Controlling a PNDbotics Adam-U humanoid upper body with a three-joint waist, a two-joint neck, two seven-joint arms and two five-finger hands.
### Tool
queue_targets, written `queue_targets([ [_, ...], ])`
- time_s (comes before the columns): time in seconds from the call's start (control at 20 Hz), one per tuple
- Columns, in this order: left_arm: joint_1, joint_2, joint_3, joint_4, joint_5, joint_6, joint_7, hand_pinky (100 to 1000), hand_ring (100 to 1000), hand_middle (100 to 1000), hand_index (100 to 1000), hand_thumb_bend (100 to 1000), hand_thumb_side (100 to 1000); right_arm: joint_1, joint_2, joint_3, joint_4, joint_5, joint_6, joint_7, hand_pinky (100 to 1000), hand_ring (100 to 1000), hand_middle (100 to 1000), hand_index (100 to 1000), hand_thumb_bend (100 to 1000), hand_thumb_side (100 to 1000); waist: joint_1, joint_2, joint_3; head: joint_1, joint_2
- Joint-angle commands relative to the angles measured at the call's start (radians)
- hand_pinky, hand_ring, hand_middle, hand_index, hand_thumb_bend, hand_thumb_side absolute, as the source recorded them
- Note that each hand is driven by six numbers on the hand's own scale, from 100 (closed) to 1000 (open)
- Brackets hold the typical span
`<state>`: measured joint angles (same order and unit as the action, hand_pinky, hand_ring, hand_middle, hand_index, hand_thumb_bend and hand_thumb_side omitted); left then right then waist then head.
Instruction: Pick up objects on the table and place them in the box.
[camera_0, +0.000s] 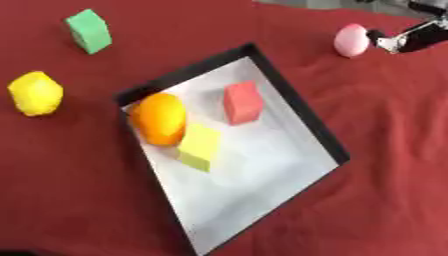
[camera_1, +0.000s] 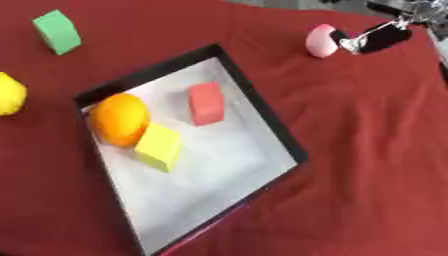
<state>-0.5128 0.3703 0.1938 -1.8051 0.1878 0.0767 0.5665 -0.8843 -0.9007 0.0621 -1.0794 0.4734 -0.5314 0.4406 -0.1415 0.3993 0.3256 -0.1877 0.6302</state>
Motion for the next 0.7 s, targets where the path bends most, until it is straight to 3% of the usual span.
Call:
queue_targets([
  [0.05,-0.017,0.016,0.000,-0.023,0.002,0.000,-0.006,645,856,679,742,331,626,-0.013,-0.028,-0.019,0.005,0.007,0.002,-0.014,917,893,863,938,167,190,0.004,-0.017,0.003,-0.005,-0.016],
  [0.45,-0.025,0.016,-0.003,-0.025,0.004,0.002,-0.012,646,859,680,742,330,627,-0.001,-0.044,-0.037,0.026,-0.049,0.023,0.020,924,892,856,937,188,210,-0.003,-0.008,0.012,-0.005,-0.029],
  [0.7,-0.035,0.014,-0.006,-0.027,0.006,0.002,-0.015,646,860,680,742,329,628,0.012,-0.051,-0.046,0.024,-0.052,0.043,-0.002,925,894,858,932,205,210,-0.007,0.002,0.023,-0.012,-0.045],
])
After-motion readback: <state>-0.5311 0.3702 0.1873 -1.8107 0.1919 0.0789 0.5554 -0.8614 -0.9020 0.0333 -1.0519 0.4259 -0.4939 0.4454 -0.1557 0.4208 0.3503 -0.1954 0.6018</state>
